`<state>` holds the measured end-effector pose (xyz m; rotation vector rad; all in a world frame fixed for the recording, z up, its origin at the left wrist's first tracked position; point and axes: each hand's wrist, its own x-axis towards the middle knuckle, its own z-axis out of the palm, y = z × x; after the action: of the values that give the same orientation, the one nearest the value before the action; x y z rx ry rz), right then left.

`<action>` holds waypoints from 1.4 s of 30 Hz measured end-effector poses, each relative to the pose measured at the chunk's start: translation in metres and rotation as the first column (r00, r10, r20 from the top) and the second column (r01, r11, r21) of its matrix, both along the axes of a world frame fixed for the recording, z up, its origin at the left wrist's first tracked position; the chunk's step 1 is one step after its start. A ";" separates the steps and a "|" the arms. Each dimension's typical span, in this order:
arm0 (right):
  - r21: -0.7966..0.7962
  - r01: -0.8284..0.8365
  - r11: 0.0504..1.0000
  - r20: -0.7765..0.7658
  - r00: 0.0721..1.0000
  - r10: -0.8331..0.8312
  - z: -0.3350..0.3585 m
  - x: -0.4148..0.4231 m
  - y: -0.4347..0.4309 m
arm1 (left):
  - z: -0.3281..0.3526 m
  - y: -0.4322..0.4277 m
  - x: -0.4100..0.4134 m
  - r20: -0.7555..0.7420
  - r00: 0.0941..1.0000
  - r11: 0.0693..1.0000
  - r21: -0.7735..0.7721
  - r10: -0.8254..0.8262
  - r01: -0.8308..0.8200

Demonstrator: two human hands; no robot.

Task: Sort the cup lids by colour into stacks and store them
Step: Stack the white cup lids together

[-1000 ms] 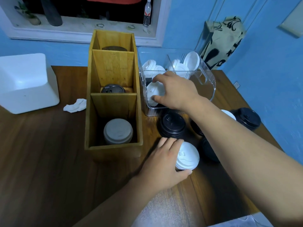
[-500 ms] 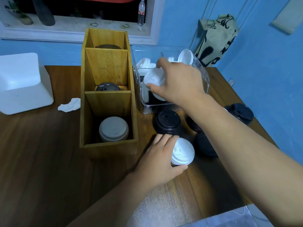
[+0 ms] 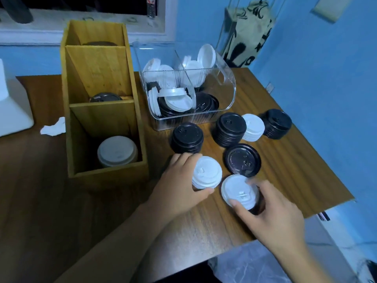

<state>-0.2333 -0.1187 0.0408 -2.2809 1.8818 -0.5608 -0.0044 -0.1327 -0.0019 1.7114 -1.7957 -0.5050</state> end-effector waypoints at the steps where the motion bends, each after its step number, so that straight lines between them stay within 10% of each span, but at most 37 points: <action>1: -0.001 0.001 1.000 -0.071 0.997 -0.001 -0.005 -0.003 0.002 | 0.000 0.000 -0.001 0.009 1.000 1.000 0.011 0.004 -0.004; 16: 0.360 -0.110 0.926 -0.371 0.894 0.250 0.039 -0.031 -0.005 | 0.001 0.002 -0.003 0.036 0.999 0.999 0.026 0.019 -0.019; 23: 0.367 -0.406 0.837 -0.023 0.896 0.444 0.020 -0.034 -0.019 | 0.000 0.002 -0.003 0.020 1.000 1.000 0.023 0.019 -0.019; 34: 0.127 -0.357 0.925 0.269 0.911 0.314 0.025 -0.005 -0.043 | 0.000 0.002 0.000 -0.035 0.999 1.000 0.030 -0.002 0.003; 42: 0.156 -0.379 0.912 0.147 0.922 0.358 0.011 0.051 -0.064 | 0.000 0.001 0.001 -0.085 0.996 1.000 0.027 -0.010 0.012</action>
<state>-0.1818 -0.1822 0.0521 -2.3400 1.3370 -0.4349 -0.0037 -0.1321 -0.0014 1.6736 -1.7464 -0.6011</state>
